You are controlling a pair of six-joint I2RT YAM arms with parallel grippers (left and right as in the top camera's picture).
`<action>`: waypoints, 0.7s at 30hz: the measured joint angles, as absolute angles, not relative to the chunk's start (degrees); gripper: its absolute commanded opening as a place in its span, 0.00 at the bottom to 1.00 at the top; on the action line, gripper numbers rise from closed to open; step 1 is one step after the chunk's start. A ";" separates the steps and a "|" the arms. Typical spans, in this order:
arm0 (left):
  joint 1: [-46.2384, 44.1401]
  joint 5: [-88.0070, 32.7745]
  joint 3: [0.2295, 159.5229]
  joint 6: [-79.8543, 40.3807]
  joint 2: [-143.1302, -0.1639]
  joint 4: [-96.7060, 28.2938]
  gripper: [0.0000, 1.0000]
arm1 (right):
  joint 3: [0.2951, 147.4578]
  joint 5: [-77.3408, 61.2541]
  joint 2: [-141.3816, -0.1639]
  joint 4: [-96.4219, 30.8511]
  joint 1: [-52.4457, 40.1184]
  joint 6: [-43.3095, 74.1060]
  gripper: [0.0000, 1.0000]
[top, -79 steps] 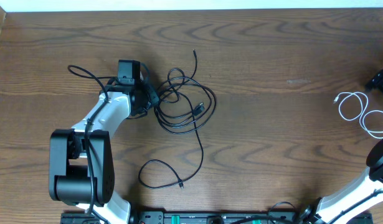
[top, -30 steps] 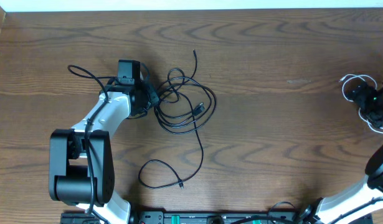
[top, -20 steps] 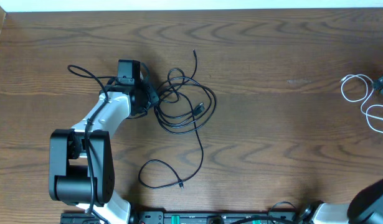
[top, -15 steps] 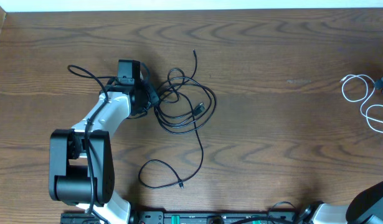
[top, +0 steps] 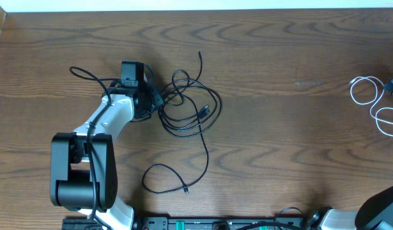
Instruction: Untangle cables
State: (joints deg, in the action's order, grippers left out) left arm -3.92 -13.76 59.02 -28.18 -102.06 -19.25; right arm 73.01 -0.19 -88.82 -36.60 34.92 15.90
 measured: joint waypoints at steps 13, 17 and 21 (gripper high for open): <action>-3.92 -15.20 59.02 -25.02 -102.06 -18.33 0.08 | 73.01 -0.19 -88.82 -36.62 34.92 15.90 0.99; -3.92 -15.42 59.02 -24.51 -102.06 -18.00 0.40 | 73.01 -0.19 -88.82 -36.62 34.96 15.90 0.99; -3.92 -15.75 59.02 -24.38 -102.06 -17.85 0.51 | 73.01 -0.19 -88.82 -36.62 34.98 15.90 0.99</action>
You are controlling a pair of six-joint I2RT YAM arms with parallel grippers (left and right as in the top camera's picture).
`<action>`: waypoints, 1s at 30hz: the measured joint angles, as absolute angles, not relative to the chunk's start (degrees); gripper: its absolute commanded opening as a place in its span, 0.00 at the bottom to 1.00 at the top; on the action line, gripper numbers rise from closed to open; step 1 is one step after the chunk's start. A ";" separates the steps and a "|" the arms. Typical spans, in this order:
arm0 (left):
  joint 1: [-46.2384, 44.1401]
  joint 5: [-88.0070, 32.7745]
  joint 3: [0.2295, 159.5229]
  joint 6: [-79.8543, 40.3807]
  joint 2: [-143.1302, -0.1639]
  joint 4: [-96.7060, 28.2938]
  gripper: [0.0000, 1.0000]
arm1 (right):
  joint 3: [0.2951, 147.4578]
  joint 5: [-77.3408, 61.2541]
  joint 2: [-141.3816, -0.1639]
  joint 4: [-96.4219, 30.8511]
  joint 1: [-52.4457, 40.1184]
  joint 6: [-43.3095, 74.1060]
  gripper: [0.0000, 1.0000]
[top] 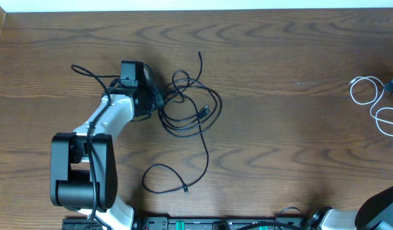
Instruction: Untangle cables
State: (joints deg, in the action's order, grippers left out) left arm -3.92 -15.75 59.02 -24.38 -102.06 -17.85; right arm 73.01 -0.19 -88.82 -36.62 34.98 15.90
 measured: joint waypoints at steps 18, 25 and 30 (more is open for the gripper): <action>-4.62 -16.19 59.02 -24.18 -102.06 -17.80 0.07 | 73.01 -0.19 -88.82 -36.62 34.98 15.90 0.99; -4.91 -15.38 59.02 -24.18 -102.06 -18.57 0.06 | 73.01 -0.19 -88.82 -36.60 34.98 15.90 0.99; -4.91 -14.61 59.02 -24.18 -102.06 -18.74 0.08 | 73.01 -0.19 -88.82 -36.62 34.98 15.90 0.99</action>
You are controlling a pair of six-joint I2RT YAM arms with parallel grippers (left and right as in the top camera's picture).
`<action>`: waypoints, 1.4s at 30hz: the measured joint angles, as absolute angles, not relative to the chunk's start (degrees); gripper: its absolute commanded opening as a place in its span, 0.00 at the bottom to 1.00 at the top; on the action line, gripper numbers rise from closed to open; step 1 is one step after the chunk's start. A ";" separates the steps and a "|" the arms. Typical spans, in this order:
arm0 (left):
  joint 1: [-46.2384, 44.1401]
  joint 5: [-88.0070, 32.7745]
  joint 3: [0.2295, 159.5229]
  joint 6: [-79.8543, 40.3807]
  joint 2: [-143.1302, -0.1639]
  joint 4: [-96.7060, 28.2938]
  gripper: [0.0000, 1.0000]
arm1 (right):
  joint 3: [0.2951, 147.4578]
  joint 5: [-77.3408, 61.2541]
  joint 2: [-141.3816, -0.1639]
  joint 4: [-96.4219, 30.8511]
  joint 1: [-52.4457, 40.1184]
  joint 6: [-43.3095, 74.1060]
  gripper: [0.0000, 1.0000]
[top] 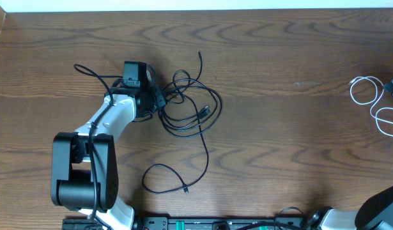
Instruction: Untangle cables
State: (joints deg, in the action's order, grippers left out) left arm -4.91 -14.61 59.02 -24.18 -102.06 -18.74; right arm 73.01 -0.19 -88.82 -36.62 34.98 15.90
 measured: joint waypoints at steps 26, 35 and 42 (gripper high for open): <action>-4.91 -14.61 59.02 -24.18 -102.06 -17.78 0.08 | 61.98 -7.92 -88.86 -37.98 33.85 19.57 0.99; -4.91 -14.61 59.02 -24.18 -102.06 -17.69 0.08 | 49.54 -13.37 -88.88 -35.29 33.17 20.43 0.99; -4.93 -14.61 59.02 -24.18 -102.06 -17.58 0.08 | 46.87 -17.52 -88.88 -33.28 30.68 20.47 0.99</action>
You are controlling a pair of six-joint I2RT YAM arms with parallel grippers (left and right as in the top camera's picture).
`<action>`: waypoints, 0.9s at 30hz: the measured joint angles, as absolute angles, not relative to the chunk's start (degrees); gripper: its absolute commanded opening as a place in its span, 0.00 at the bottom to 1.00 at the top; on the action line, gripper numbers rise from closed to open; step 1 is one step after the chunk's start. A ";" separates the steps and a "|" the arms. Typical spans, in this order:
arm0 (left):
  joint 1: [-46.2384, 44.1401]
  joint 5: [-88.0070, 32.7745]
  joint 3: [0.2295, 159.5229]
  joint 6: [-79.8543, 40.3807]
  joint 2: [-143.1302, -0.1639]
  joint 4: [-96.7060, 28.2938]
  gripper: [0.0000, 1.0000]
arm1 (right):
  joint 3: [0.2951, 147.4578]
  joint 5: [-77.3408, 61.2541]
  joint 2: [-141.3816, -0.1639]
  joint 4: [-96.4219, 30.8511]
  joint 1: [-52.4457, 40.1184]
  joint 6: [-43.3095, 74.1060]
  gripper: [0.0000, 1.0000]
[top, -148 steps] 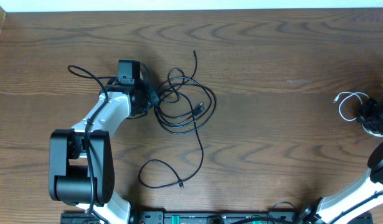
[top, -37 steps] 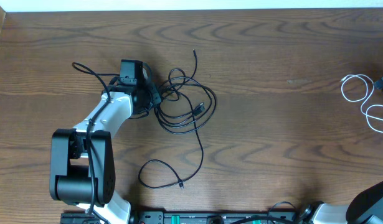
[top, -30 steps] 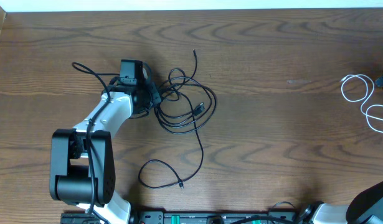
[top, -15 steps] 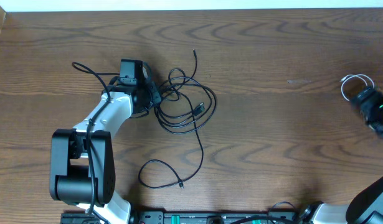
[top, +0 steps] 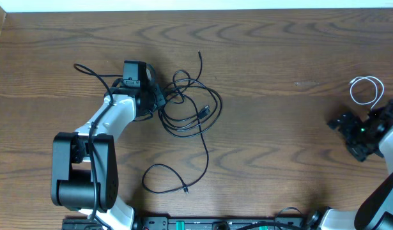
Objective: Untangle cables
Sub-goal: 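Move the right gripper left toward the black cable bundle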
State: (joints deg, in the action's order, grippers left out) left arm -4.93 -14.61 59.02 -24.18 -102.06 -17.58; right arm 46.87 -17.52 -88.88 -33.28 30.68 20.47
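A black cable tangle (top: 186, 105) lies left of the table's middle. One strand runs down to a loop and plug (top: 164, 177), and another end reaches far left (top: 81, 68). My left gripper (top: 157, 96) sits at the tangle's left edge, shut on a black strand. A white cable (top: 366, 89) lies at the far right, showing one loop while the rest is hidden under my right arm. My right gripper (top: 344, 137) stands open just below and left of that loop, holding nothing I can see.
The left arm's base (top: 81, 172) stands at the front left. The wooden table (top: 273, 147) ends at a white back edge, and a rail with electronics (top: 215, 223) runs along the front.
My right gripper, then barely showing at the far right edge, now stands further left and nearer the front, covering the white cable's lower loop. The left gripper and black tangle have not moved.
My left gripper held the tangle's left edge throughout and shifted slightly to the right, with the cable's far-left end following it. The right gripper stayed at the right edge beside the white cable, and now stands over that cable's lower part.
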 measured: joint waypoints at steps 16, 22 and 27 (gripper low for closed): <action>-4.93 -14.59 59.02 -24.18 -102.06 -17.87 0.14 | 47.24 -18.26 -81.69 -27.24 2.09 20.43 0.99; -4.93 -14.22 59.02 -24.56 -102.06 -17.89 0.66 | 47.29 -18.24 -81.69 -22.76 -5.98 20.56 0.99; -4.93 -15.14 59.02 -24.18 -102.06 -15.59 0.83 | 47.29 -19.88 -81.73 -22.55 -8.36 20.95 0.48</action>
